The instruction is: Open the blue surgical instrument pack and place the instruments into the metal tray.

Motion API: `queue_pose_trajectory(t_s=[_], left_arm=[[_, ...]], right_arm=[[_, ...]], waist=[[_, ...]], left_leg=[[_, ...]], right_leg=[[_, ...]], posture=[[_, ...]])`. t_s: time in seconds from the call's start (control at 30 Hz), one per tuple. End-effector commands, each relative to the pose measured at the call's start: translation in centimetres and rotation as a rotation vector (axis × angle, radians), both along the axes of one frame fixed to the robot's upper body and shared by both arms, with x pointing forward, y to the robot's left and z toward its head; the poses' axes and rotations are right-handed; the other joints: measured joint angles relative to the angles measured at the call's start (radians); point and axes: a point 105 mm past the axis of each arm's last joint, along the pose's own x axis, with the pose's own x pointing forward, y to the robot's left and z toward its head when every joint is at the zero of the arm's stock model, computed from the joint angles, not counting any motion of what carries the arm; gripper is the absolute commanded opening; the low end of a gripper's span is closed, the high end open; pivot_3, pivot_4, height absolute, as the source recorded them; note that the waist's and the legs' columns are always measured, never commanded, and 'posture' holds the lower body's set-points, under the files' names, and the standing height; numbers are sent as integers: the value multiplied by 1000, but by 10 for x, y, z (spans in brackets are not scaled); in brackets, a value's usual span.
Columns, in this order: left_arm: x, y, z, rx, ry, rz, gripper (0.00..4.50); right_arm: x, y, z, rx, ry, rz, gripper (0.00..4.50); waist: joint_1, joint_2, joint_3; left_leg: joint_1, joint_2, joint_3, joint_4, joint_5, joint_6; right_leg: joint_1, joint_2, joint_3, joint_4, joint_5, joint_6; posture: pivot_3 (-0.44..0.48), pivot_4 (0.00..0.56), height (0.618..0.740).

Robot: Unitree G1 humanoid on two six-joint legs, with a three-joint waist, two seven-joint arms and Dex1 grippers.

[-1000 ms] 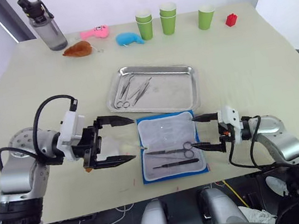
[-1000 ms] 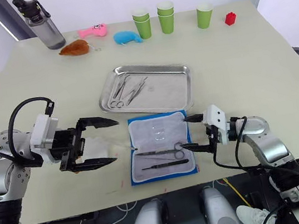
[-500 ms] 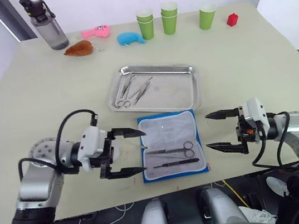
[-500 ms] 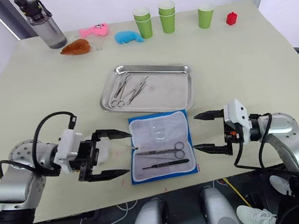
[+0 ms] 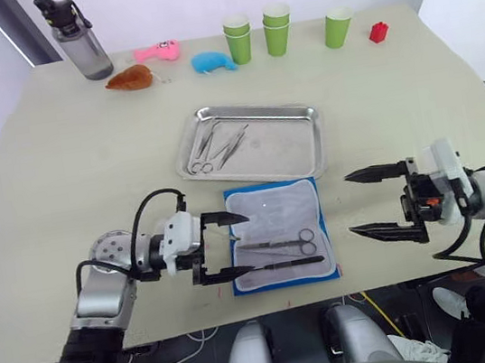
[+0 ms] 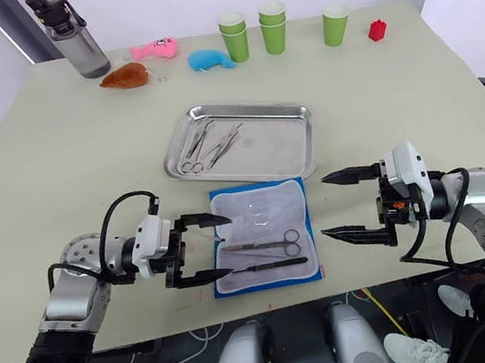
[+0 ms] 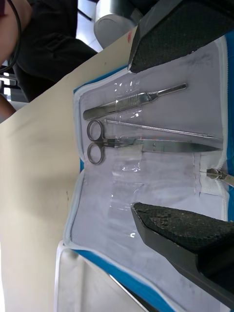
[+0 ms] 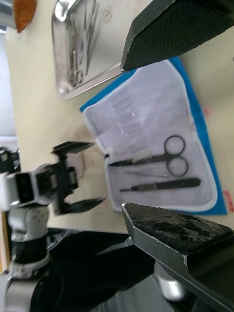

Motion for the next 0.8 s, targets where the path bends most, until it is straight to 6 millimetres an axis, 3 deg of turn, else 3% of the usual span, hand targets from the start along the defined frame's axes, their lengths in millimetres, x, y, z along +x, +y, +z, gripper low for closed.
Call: queue_pose_trajectory(t_s=[0.03,0.33,0.8], left_arm=[[-2,-4,-1,-1,-12,-47,4476],[0,-9,-10,-9,-4,-76,4476],[3,-12,-47,114,37,-102,4476]], right_arm=[[-7,-2,17,14,-43,18,4500],[-24,5,31,65,-38,80,4500],[-16,9,31,32,-88,68,4500]], waist=[[0,0,0],[-1,0,0],[0,0,0]], left_leg=[[0,0,0,0,0,0],[0,0,0,3,0,0],[1,0,1,15,0,0]], right_leg=[[0,0,0,0,0,0],[1,0,0,1,1,1],[6,0,2,3,5,8]], posture=[[0,150,734],[0,150,734],[0,150,734]])
